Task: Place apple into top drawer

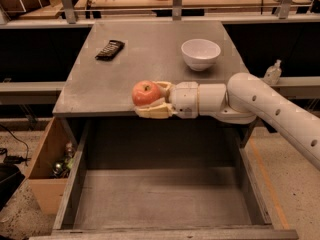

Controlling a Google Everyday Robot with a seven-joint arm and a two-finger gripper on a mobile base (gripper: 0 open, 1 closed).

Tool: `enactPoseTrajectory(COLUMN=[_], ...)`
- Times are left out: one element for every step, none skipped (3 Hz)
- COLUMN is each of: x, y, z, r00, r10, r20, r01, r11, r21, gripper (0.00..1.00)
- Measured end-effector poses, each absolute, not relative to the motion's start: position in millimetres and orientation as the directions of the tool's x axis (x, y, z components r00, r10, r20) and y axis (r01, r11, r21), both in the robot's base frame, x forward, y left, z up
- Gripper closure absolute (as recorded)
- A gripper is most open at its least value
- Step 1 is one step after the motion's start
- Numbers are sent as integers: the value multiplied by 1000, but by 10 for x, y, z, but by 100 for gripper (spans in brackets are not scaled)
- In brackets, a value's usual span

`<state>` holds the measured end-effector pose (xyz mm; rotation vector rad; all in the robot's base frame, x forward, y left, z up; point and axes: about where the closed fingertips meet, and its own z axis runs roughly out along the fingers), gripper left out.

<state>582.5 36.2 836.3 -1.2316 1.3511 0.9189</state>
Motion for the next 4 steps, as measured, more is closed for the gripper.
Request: enactPoseTrajectory(x=[5825, 5625, 5254, 4863], y=[363, 297, 204, 216], z=[8364, 8400, 8368, 8088], r00=[71, 76, 66, 17], r10=[-180, -206, -221, -229], r20=[-981, -976, -973, -973], r01=[-979, -973, -962, -961], r11=[178, 197, 243, 266], r21=[-103, -117, -120, -80], gripper=[100, 100, 100, 100])
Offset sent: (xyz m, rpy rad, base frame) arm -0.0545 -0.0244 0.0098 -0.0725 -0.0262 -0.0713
